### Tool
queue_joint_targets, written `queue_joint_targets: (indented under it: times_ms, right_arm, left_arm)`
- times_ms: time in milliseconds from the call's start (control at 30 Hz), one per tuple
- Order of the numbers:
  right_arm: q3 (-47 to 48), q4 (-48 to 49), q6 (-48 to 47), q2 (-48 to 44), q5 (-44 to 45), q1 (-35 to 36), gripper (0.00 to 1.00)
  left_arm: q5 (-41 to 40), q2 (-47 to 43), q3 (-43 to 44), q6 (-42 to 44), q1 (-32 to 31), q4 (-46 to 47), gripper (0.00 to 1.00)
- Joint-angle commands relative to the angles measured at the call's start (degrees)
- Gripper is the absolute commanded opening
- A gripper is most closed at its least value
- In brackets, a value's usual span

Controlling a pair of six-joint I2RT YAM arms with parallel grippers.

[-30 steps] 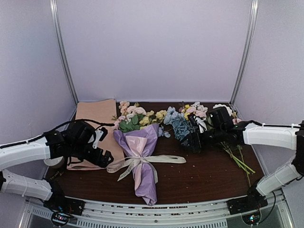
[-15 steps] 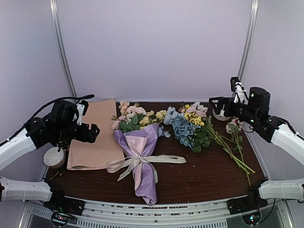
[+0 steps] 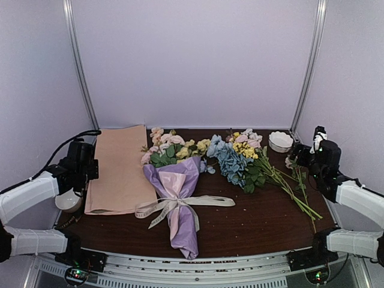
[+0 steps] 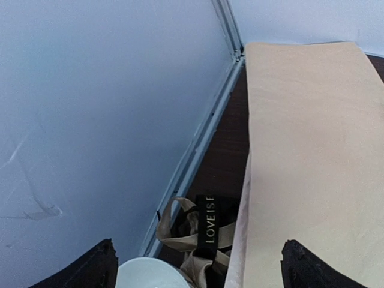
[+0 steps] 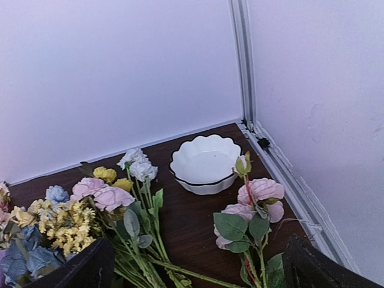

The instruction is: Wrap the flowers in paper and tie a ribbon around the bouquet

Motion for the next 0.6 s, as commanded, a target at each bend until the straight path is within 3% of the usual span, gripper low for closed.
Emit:
queue_joint_targets:
  times_ms: [0,133,233,400,567]
  right_arm:
    - [-3.27,8.05,-0.31,1.43,7.47,-0.34,1.00]
    - [-4.93,12.99,-0.36,2.90,8.43,-0.35,1.00]
    - [-3.25,10.87,-1.00,4.49,10.69,-0.35,1.00]
    - [-4.47,14.43,-2.92,6.91,15.55,-0.35,1.00]
    - [-5.93,18.28,-3.49,8.60,14.87,-0.35,1.00]
  left_arm:
    - [-14.70,0.87,-5.14,2.97,0.32,14.43,0.98]
    - [-15.03,2.61,-13.39,5.59,0.39,29.28,0.98]
    - [-13.57,3.67,-13.05,5.81,0.59,28.85,0.98]
    - [-11.88,5.36,-17.01,16.11,1.63,46.93,0.98]
    - [-6.18,5.21,-17.56,17.46,3.48,49.57,0.98]
